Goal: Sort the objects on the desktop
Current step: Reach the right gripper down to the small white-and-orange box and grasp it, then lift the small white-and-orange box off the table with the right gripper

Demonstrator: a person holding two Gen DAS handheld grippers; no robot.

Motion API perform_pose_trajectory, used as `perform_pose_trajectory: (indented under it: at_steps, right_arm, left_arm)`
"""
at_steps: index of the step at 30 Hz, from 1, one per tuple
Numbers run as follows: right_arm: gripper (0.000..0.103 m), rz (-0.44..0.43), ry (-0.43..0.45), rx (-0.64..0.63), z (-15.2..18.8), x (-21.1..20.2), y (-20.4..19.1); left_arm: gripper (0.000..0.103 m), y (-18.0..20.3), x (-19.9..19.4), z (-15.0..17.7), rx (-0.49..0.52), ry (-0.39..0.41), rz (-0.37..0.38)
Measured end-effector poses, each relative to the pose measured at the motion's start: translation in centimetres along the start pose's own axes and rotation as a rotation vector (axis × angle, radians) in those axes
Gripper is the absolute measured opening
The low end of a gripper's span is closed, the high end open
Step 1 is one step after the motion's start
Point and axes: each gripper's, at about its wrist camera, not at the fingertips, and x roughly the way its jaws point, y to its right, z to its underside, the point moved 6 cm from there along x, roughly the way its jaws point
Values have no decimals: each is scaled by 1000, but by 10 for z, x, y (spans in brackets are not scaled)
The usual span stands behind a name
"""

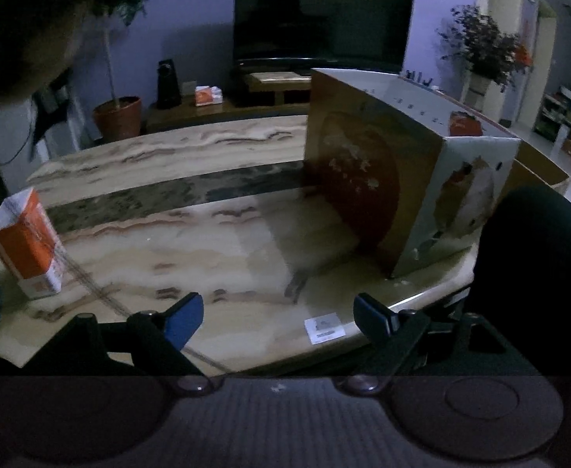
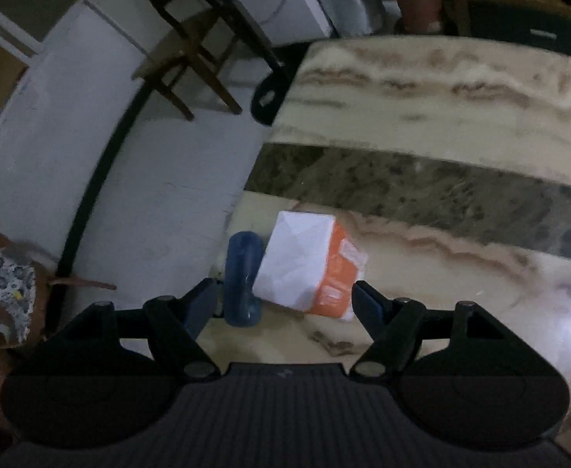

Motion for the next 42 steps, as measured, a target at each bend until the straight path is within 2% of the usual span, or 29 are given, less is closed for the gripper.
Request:
perform_pose_trajectory:
  at_steps: [4, 10, 14, 19, 24, 29, 32, 36, 40, 42]
  right_arm:
    - [77, 61, -26, -24, -7, 31, -18]
    - [77, 174, -40, -16, -15, 67, -19]
    - [77, 208, -59, -5, -9, 85, -22]
    - [84, 257, -76, 0, 0, 103, -23]
    - [81, 296, -90, -31, 8, 117, -13]
    - [76, 262, -103, -134, 15, 118, -13]
    - [72, 253, -139, -249, 19, 109, -13]
    - [72, 300, -151, -401, 25, 88, 2]
    - [72, 329, -171, -430, 35, 71, 31]
    - [73, 318, -222, -433, 40, 69, 43]
  left_arm:
    - [84, 7, -2, 0, 23, 13, 21]
    - [84, 1, -4, 2, -7, 12, 27]
    - [84, -2, -6, 3, -21, 14, 27]
    - [84, 0, -7, 2, -14, 18, 29]
    - [84, -1, -7, 2, -25, 19, 28]
    - [84, -1, -7, 2, -22, 17, 29]
    - [84, -1, -7, 2, -19, 16, 29]
    - [84, -1, -8, 3, -13, 14, 26]
    - [84, 1, -6, 3, -2, 10, 23]
    - [84, 2, -6, 4, 3, 8, 22]
